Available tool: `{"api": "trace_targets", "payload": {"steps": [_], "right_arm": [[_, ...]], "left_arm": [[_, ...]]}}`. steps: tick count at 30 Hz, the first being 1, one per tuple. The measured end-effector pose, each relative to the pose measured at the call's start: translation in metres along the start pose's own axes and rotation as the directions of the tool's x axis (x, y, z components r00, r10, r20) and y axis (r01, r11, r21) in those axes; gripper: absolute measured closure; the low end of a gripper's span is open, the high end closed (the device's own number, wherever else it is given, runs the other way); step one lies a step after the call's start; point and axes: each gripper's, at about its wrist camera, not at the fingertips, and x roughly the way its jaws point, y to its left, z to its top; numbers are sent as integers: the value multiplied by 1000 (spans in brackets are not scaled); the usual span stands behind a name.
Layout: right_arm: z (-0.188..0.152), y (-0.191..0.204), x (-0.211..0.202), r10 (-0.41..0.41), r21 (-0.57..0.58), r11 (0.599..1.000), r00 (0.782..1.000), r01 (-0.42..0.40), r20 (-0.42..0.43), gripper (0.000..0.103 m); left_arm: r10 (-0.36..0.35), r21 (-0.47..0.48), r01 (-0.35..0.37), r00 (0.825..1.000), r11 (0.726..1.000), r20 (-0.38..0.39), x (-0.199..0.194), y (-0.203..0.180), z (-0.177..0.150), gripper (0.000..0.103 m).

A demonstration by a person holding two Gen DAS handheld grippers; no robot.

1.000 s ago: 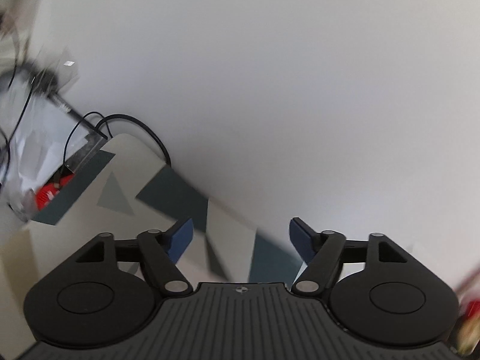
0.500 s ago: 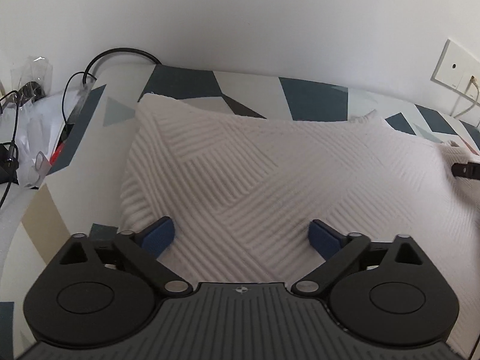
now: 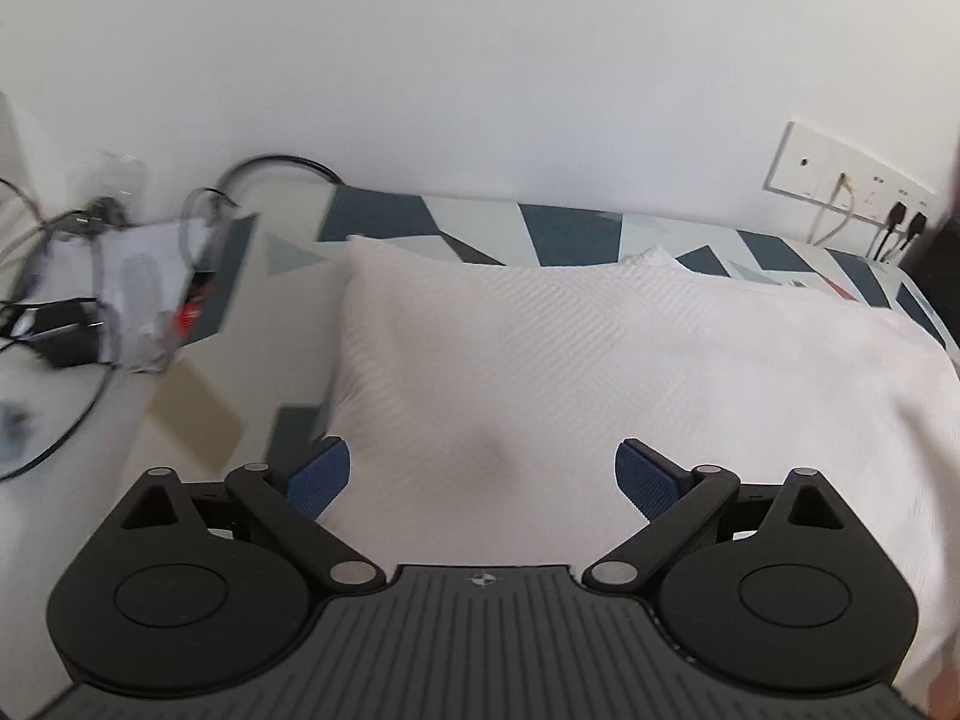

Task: Fold clothes
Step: 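Grasp the edge of the folded white sweatshirt with the right gripper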

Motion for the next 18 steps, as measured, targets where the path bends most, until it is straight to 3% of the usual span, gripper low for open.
{"api": "trace_targets", "payload": {"steps": [2,6,8,11,16,18], "right_arm": [[-12,-36,-27,-57,94,994,998,57,-3,11],[-39,-79,-46,-134,114,983,988,141,-71,28],[-44,-90,-44,-105,133,984,989,119,-104,40],[-43,-96,-33,-33,155,987,991,53,-128,40],[-30,-95,-4,69,206,978,987,-39,-143,42],[-21,-96,6,88,190,980,987,-61,-138,57]], "left_arm": [[-10,-27,10,1000,1000,-23,-13,2,-19,4],[-45,-125,32,994,992,-102,-31,8,-53,4],[-53,-204,23,988,979,-146,-36,12,-68,4],[-76,-331,0,973,944,-218,-44,18,-85,4],[-28,-488,-82,977,869,-213,-46,24,-112,5],[5,-514,-126,973,848,-230,-35,23,-117,5]]}}
